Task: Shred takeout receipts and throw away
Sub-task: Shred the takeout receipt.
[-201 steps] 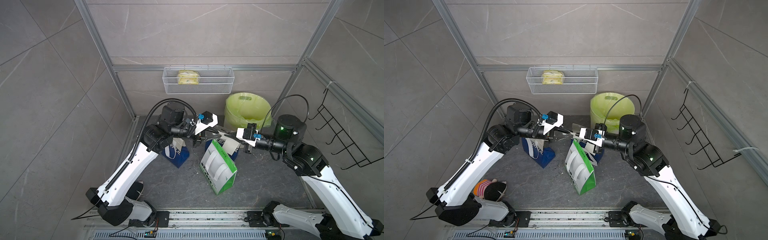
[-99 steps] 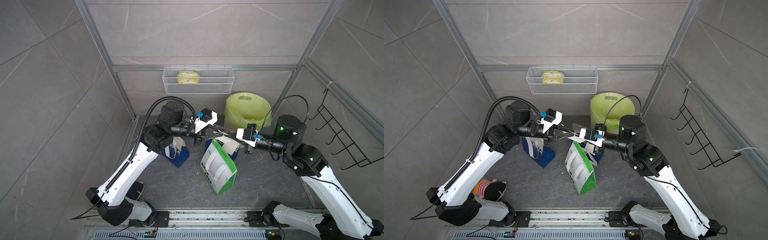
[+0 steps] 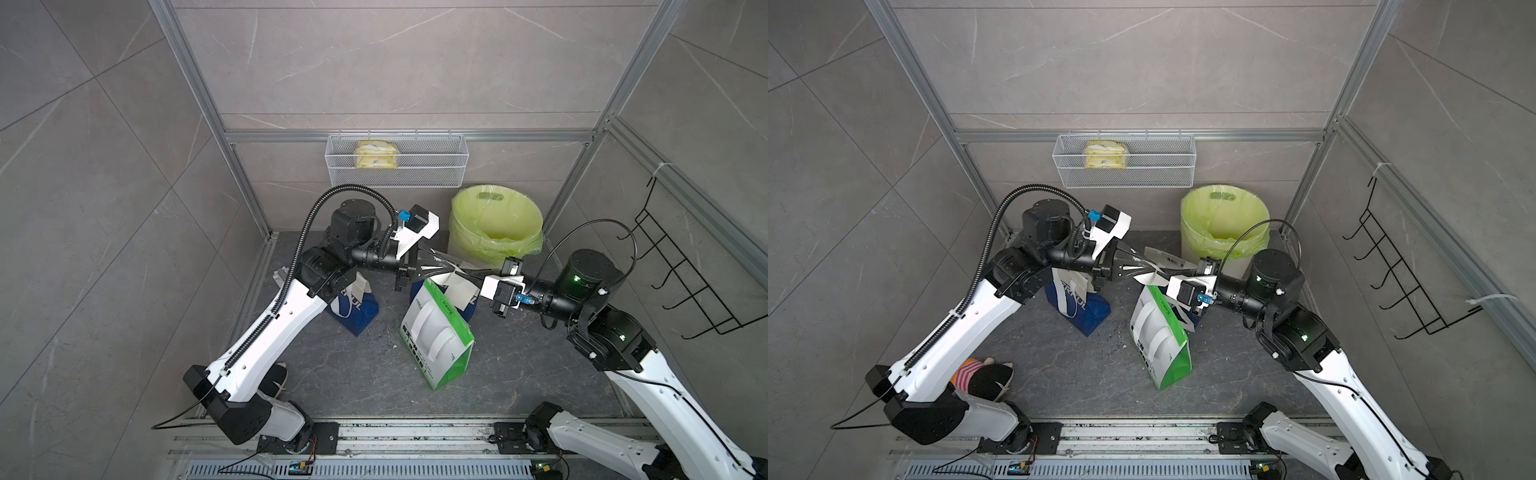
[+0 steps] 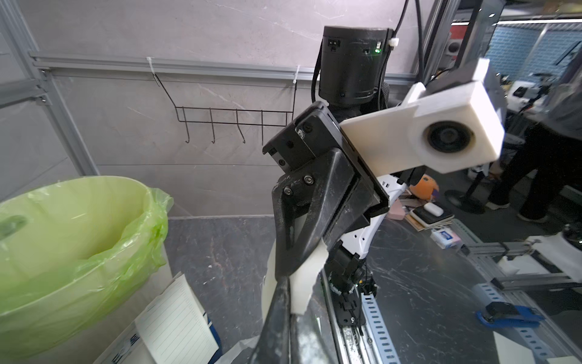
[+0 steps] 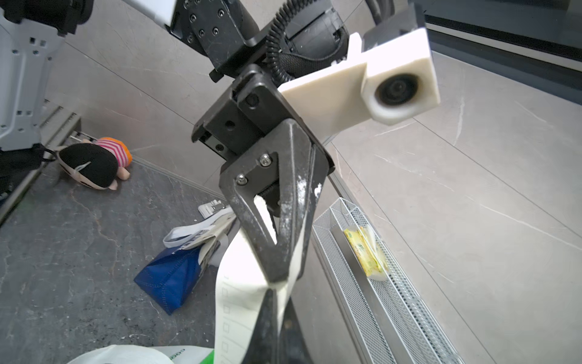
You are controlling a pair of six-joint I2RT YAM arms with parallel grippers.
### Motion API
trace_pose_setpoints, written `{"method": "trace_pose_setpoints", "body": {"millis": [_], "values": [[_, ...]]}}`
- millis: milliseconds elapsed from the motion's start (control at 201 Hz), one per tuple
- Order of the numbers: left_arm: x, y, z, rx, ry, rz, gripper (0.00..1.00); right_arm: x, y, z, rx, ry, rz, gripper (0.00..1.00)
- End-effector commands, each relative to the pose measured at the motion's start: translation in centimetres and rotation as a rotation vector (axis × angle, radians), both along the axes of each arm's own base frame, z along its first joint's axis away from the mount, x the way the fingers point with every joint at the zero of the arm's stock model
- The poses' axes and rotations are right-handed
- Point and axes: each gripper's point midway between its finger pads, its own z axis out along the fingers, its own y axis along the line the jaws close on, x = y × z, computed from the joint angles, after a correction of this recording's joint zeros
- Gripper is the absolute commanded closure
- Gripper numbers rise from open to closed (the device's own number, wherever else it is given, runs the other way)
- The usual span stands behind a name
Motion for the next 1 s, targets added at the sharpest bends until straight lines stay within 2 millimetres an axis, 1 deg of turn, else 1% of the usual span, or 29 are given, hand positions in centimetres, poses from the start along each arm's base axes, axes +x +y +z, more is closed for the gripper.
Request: {"method": "trace_pose_setpoints", "body": {"millis": [0,90,139,244,398,533,622,672,737,931,996], "values": [[2.6,0.1,2.3,-0.073,0.072,0.038,1.00,-1.4,-0.4,0.8,-0.008,-0.136,0.019,1.00],[3.8,0.1,2.5,-0.101,0.099,0.061,1.00,-1.7,-0.7,1.0,-0.006,-0.179,0.010,1.00],[4.9,0.4,2.6,-0.113,0.119,0.092,1.00,-1.8,-0.9,1.2,0.005,-0.211,-0.007,1.00],[6.8,0.7,2.6,-0.142,0.204,0.117,1.00,-2.0,-1.2,1.0,0.000,-0.236,-0.016,1.00],[8.2,0.0,2.0,-0.155,0.311,0.127,1.00,-2.2,-1.0,0.1,-0.021,-0.243,-0.005,1.00],[9.7,0.0,1.3,-0.166,0.359,0.179,1.00,-2.6,-1.1,0.5,0.004,-0.251,0.001,1.00],[11.7,0.4,0.3,-0.167,0.398,0.267,1.00,-3.0,-1.2,0.7,0.018,-0.254,0.007,1.00],[13.1,0.9,0.0,-0.178,0.447,0.309,1.00,-3.1,-1.3,0.6,0.021,-0.258,0.007,1.00],[14.2,1.3,-0.1,-0.195,0.506,0.331,1.00,-3.0,-1.4,0.4,0.020,-0.255,-0.003,1.00],[16.1,1.5,-1.1,-0.198,0.579,0.415,1.00,-3.0,-2.2,0.5,0.021,-0.260,-0.046,1.00],[16.0,1.5,-0.9,-0.211,0.578,0.414,1.00,-2.7,-2.3,0.2,0.015,-0.248,-0.058,1.00]]}}
